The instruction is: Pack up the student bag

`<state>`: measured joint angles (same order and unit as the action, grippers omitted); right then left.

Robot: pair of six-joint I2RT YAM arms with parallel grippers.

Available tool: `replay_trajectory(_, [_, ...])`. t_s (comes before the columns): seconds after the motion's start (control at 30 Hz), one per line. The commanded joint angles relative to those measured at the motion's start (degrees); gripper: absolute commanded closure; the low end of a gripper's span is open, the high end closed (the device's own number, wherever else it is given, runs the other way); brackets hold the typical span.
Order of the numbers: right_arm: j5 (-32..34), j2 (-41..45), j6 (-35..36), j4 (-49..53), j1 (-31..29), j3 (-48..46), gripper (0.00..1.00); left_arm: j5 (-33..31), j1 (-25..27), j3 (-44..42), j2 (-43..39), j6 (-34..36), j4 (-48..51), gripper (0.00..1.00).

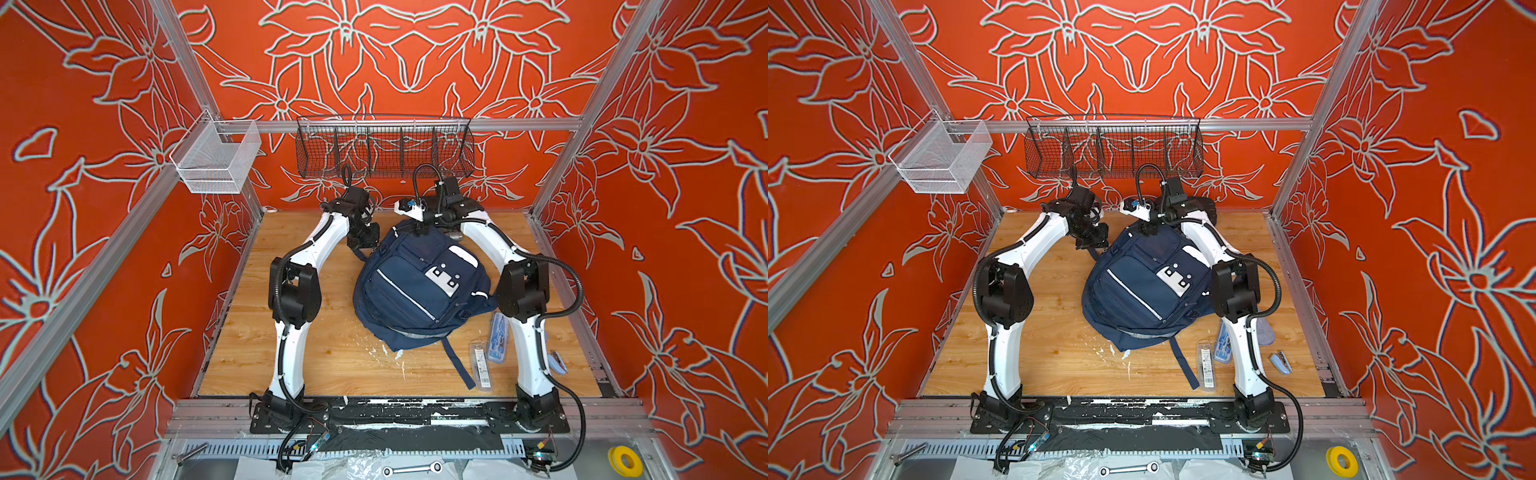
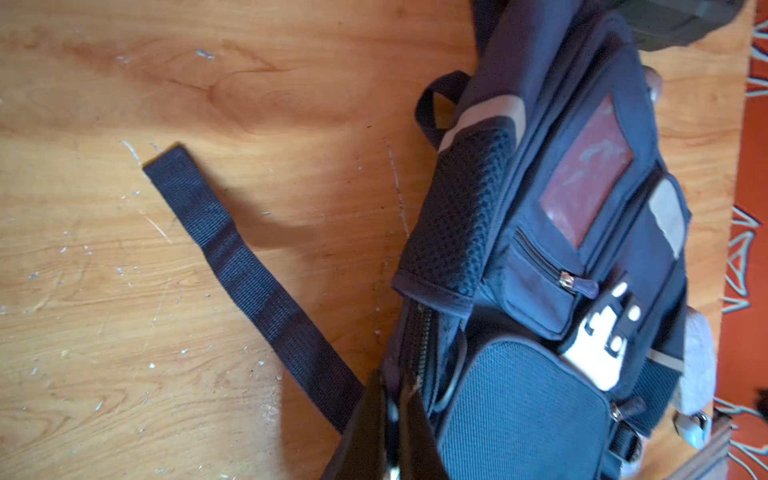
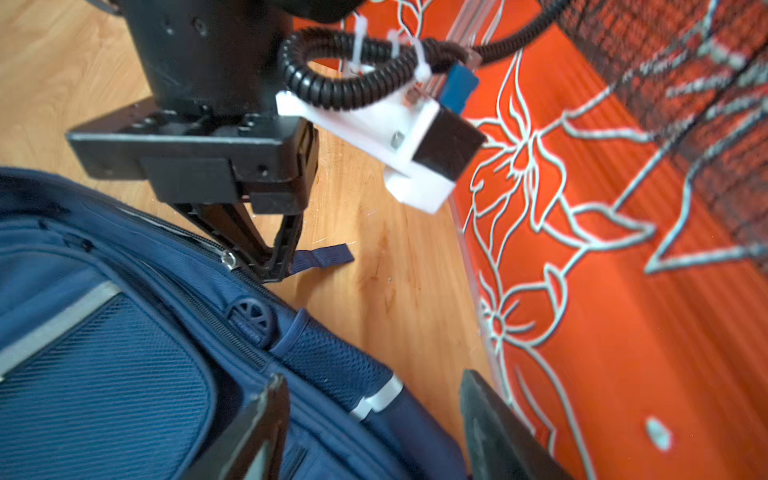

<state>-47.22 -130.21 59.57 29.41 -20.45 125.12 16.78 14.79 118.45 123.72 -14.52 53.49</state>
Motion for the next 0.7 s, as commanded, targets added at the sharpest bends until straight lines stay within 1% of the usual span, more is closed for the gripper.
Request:
replay_trajectory(0.0, [0.21,-4.09,10.00,6.87,-0.98,2.99,0.27,2.80,0.24,2.39,-5.18,2.72,-0.32,1.00])
replay_trajectory(0.1, [1.64,-7.84,13.27,11.35,-1.95,9.03,0.26,3.08,0.41,2.77,-5.36,3.06,0.50,1.00])
replay_trajectory(0.17, [2.28,-10.28,14.28,14.19,-2.60,12.12,0.27,3.18,0.59,3.17,-5.45,3.27,0.91,1.00])
replay_trajectory(0.3, [3.19,-12.20,13.83,14.12,-3.48,13.05,0.31,3.13,1.36,3.95,-5.83,4.53,1.56,1.00])
replay_trajectory(0.37, [3.48,-12.65,13.84,14.90,-3.71,13.61,0.37,2.93,1.64,4.45,-5.81,5.18,1.95,1.00])
replay_trajectory(0.4, [3.90,-12.78,13.47,15.12,-3.68,13.72,0.43,2.72,1.65,4.71,-5.85,5.34,2.20,1.00])
replay_trajectory(0.47, [5.08,-12.80,13.39,15.86,-3.77,13.87,0.63,2.47,1.67,5.21,-5.94,5.54,2.57,1.00])
replay_trajectory(0.53, [6.61,-12.30,10.64,15.41,-3.72,13.92,0.85,1.76,1.63,5.26,-6.32,5.95,2.72,1.00])
replay_trajectory(0.57, [7.22,-12.03,10.39,15.72,-3.73,13.90,0.95,1.35,1.65,5.20,-6.53,6.23,2.72,1.00])
replay_trajectory(0.6, [8.21,-11.69,9.73,15.94,-3.72,13.92,1.00,0.72,1.65,5.29,-6.73,6.56,2.88,1.00])
replay_trajectory(0.67, [10.37,-11.00,7.63,15.83,-3.68,13.87,1.00,-0.42,1.65,5.54,-7.17,7.16,3.06,1.00])
